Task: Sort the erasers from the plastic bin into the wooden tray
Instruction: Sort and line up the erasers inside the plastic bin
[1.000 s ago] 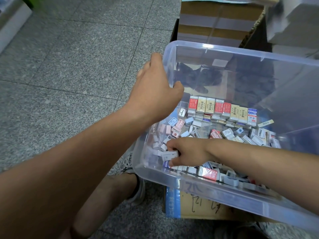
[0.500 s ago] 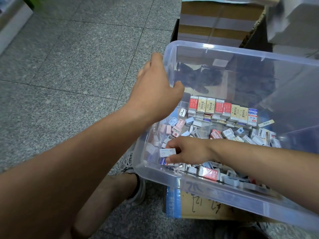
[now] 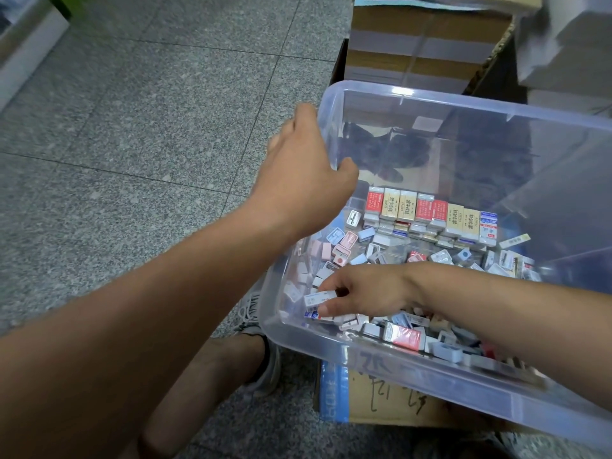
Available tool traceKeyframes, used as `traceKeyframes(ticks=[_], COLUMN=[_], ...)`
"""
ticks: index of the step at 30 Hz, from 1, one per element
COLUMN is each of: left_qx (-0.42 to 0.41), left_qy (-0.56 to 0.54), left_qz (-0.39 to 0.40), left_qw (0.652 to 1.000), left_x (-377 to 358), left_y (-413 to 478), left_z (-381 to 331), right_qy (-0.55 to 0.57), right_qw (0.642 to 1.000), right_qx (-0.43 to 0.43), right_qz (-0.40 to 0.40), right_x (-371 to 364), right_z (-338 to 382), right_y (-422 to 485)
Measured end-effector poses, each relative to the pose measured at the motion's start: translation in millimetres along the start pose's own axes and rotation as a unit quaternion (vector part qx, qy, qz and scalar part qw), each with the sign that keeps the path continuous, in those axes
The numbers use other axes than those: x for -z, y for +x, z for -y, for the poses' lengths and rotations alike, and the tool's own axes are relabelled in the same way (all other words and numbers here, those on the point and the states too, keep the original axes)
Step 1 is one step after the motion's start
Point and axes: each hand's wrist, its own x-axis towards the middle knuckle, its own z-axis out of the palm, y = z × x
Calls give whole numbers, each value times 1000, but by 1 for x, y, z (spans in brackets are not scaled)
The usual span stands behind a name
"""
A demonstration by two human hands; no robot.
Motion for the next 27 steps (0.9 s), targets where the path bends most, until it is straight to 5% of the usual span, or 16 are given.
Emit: traceKeyframes(ticks=[21, 27], left_qx=[-3, -1], left_qy=[14, 55], left_qz=[2, 32], left_qw=[1000, 998], left_x=[-1, 2], left_y=[1, 0], left_z=[2, 0], right_qy=[2, -2], right_qw=[987, 960], right_qx=[33, -7], right_qz=[-158, -280], right_x=[12, 33], right_z=[4, 16], right_y=[-25, -76])
